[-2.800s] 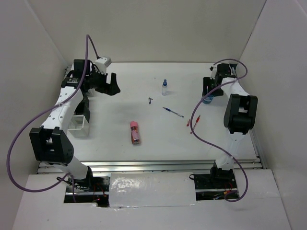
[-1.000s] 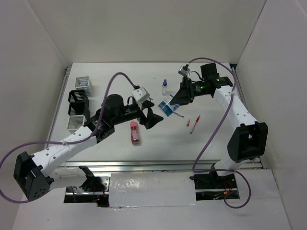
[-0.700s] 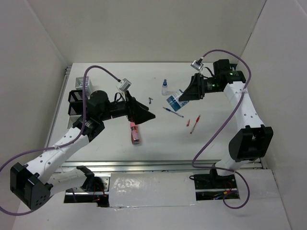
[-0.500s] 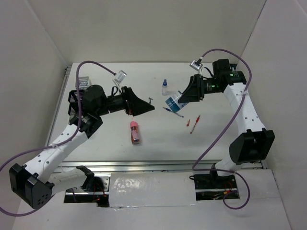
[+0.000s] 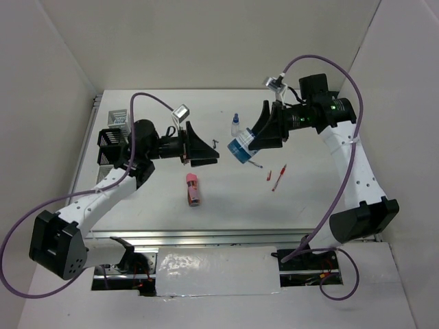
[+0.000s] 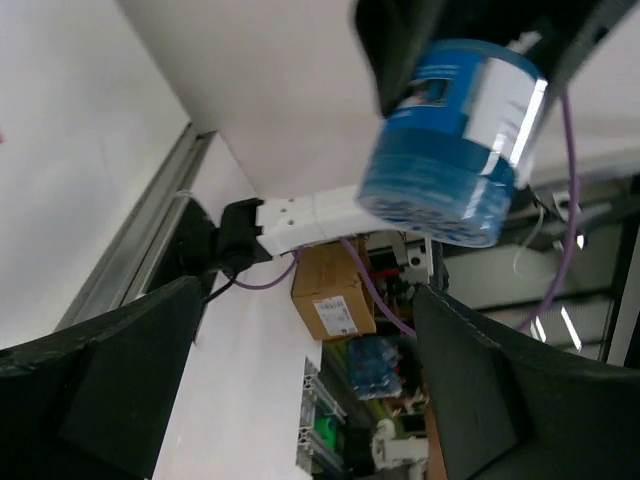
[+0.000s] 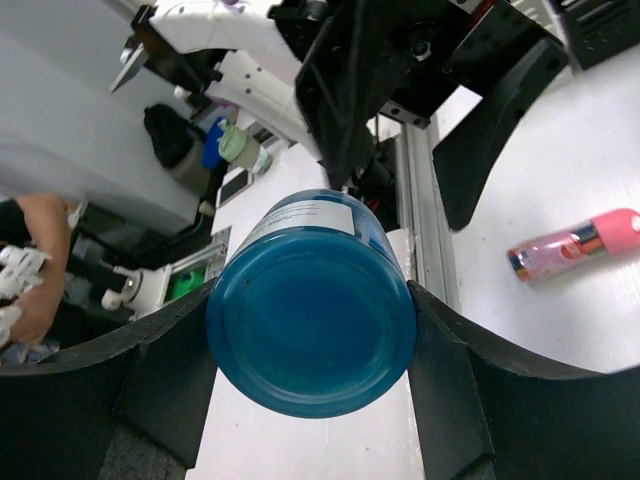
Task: Sort the stationery into containers
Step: Place the stationery at the center of the board.
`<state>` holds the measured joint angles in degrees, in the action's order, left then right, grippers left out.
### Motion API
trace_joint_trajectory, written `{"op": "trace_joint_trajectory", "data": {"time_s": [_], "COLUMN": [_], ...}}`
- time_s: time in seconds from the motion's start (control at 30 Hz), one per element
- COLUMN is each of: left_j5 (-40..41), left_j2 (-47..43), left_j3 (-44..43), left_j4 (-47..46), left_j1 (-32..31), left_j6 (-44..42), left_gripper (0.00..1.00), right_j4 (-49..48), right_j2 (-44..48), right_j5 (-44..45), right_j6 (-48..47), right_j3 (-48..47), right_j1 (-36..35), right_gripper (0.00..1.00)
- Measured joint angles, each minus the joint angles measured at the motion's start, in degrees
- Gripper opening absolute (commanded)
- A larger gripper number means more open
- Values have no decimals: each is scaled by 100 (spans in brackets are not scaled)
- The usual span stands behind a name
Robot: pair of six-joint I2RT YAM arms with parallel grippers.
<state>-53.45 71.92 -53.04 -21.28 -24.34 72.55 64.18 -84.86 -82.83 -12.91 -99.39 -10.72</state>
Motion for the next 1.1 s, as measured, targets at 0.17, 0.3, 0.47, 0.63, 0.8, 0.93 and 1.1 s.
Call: {"op": "trace_joint_trajectory", "data": {"time_s": [0.17, 0.3, 0.47, 0.63, 0.8, 0.93, 1.1], "left_j5": [-155, -245, -251, -229, -98, 74, 138], "left_j2": [-164, -323, -378, -334, -273, -275, -273], "left_j3": [0, 0, 0, -85, -254, -284, -284], "left_j4": [-1314, -2017, -2050, -1268, -625, -450, -474], "left_j1": [-402, -643, -820, -850, -848, -798, -774], "left_j6": [140, 103, -195, -728, -1213, -1390, -1397], "left_gripper": [99, 99, 99, 99, 99, 99, 99], "right_j4": [-81, -177, -382, -708, -850, -863, -901], "right_j2": [-136, -205, -208, -205, -197, -162, -149], "right_j5": [-39, -35, -39, -22, 22, 4, -11], "right_j6": [133, 291, 522, 734, 798, 857, 905], "right_j3": [-146, -142, -114, 85, 186, 282, 343], "right_j1": [-396, -446, -546, -807, -809, -876, -955], "right_gripper": [0, 0, 0, 0, 0, 0, 0]}}
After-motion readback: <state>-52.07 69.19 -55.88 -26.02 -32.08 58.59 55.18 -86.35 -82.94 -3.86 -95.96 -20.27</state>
